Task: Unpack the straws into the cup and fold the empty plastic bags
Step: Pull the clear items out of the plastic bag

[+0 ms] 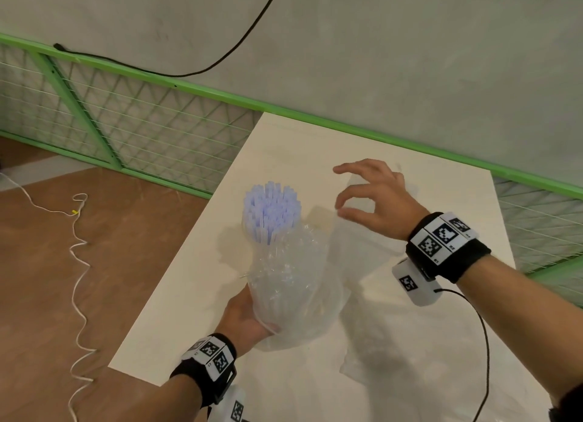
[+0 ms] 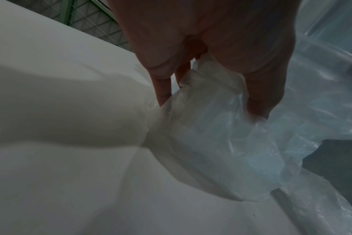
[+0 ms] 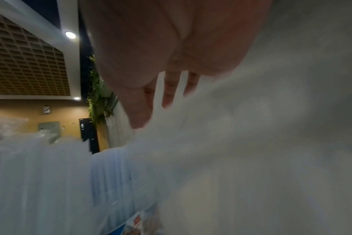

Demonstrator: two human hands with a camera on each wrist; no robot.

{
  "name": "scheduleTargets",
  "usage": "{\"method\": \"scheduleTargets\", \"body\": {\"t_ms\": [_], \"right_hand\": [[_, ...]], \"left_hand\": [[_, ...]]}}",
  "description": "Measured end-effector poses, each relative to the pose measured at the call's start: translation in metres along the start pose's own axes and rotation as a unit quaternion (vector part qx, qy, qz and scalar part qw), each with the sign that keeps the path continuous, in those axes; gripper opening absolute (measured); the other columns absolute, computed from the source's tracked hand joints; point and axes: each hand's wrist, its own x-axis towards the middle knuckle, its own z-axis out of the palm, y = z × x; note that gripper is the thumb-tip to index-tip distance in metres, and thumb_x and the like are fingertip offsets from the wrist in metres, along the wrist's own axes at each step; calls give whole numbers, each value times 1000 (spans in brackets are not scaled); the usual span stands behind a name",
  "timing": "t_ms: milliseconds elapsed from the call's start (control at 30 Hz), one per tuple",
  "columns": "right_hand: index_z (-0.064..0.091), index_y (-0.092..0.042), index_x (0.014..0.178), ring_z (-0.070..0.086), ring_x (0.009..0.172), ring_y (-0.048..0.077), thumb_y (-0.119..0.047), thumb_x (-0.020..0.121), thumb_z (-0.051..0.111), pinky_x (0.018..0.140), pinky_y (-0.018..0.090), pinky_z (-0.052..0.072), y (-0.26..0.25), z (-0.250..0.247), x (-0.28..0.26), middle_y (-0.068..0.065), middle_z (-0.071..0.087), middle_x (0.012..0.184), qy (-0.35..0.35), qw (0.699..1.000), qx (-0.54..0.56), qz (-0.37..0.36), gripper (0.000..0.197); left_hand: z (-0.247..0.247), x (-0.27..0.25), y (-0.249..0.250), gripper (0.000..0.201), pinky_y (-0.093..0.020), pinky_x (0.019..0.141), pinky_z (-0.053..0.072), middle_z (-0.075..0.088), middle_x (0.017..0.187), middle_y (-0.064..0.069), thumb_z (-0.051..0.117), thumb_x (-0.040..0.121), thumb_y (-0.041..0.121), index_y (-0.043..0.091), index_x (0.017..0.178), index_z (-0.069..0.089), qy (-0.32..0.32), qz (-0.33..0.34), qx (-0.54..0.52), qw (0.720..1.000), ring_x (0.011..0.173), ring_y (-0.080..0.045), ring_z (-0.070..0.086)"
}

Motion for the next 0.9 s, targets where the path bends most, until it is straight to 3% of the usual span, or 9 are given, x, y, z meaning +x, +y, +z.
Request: {"method": "scheduleTargets", "body": {"t_ms": [67, 167, 233, 300, 433, 533, 700, 800, 900], "right_hand": [[71, -34, 89, 35, 131, 24, -42, 87, 70, 98, 51, 28, 13, -6, 2, -15, 52, 136, 57, 998, 0, 35, 8], [70, -31, 89, 41, 127, 24, -35, 88, 69, 98, 52, 32, 41, -20, 3, -9, 56, 132, 120, 985, -10, 125, 5], [65, -33, 98, 39, 131, 26, -36, 87, 65, 103, 55, 32, 61, -19, 4, -4, 50, 139, 75, 980, -24, 182, 11], [53, -38, 116, 34, 138, 28, -47, 86, 57, 107, 59, 31, 71, -9, 1, 0, 40, 149, 9, 983, -11, 186, 32], [27, -36, 146, 28, 142, 22, -54, 87, 62, 111, 56, 27, 65, 4, -1, -8, 26, 158, -35, 981, -15, 190, 71], [23, -38, 148, 31, 138, 24, -59, 82, 65, 107, 55, 33, 62, 7, 2, -8, 31, 154, -34, 978, -62, 196, 81], [31, -42, 141, 45, 125, 27, -61, 77, 69, 96, 55, 42, 68, 5, 15, -3, 48, 135, -31, 971, -89, 218, 77], [29, -42, 141, 43, 127, 25, -69, 80, 59, 94, 55, 38, 70, 2, 22, -3, 51, 134, -28, 964, -132, 231, 73], [13, -41, 149, 33, 136, 20, -80, 81, 38, 99, 54, 29, 69, 5, 19, -7, 38, 149, -100, 957, -194, 190, 82]], "left_hand": [[0, 0, -2, 75, -28, 92, 54, 71, 108, 21, 93, 50, 22, 44, 114, 60, 5, 1, -10, 1000, 105, -2, 65], [1, -1, -1, 76, -25, 90, 53, 71, 109, 20, 94, 52, 18, 38, 117, 61, 2, 7, -17, 1000, 105, -2, 65], [0, -1, -1, 76, -27, 92, 53, 71, 110, 19, 93, 52, 20, 38, 118, 61, 1, 9, -19, 1000, 106, -3, 65], [0, -2, -1, 77, -31, 93, 54, 71, 110, 18, 93, 51, 22, 39, 118, 61, 1, 9, -23, 1000, 107, -4, 65], [0, -3, 0, 77, -32, 93, 54, 72, 110, 16, 93, 51, 19, 35, 120, 61, 3, 12, -32, 999, 107, -5, 66], [0, -3, -1, 77, -29, 92, 54, 72, 110, 14, 93, 53, 13, 31, 121, 62, 1, 18, -37, 999, 106, -5, 66], [1, -3, 1, 78, -25, 90, 53, 73, 109, 13, 92, 49, 19, 30, 120, 62, 3, 11, -35, 999, 105, -5, 66], [1, -3, 1, 75, -24, 90, 54, 73, 107, 14, 92, 49, 19, 32, 117, 63, 8, 4, -33, 999, 104, -3, 66], [1, -3, 1, 73, -20, 85, 54, 73, 104, 17, 91, 49, 19, 37, 114, 62, 7, -1, -25, 1000, 102, -2, 66]]}}
